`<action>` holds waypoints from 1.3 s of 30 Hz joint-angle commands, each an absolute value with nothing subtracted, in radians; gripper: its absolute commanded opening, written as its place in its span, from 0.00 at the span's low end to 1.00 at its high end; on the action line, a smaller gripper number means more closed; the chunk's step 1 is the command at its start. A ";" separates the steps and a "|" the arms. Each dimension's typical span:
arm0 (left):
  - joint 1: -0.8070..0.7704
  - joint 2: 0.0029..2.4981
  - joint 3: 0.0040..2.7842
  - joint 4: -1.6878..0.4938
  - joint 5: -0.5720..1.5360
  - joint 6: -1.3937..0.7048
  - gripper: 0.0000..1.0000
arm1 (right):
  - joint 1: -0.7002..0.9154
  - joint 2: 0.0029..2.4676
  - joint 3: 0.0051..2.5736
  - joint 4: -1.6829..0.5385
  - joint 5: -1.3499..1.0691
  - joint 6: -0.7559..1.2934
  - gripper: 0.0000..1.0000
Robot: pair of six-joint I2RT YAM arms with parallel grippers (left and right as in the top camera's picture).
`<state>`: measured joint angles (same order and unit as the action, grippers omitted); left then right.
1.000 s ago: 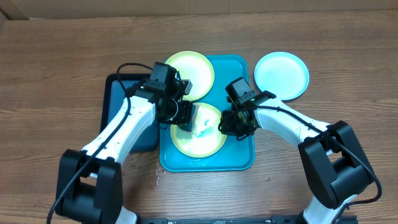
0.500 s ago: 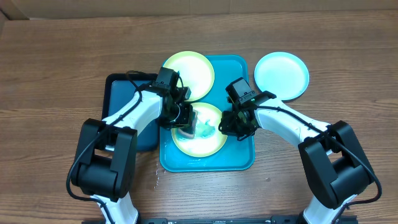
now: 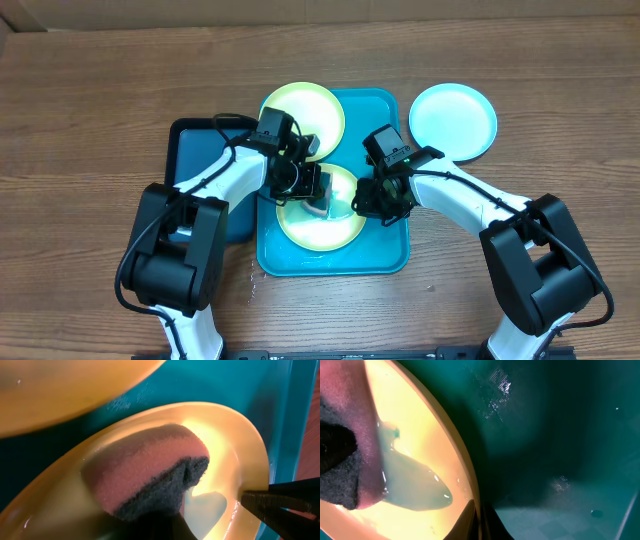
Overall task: Clean dirty plates on tray and stack at the side
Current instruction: 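Keep scrubbing the yellow plate surface in circles with the sponge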
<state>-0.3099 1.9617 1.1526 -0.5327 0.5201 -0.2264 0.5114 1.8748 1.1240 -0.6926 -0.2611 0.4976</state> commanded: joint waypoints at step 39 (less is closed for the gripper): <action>-0.315 2.053 1.198 -0.793 0.378 -0.213 0.04 | 0.518 1.872 1.116 -0.674 -0.278 0.497 0.04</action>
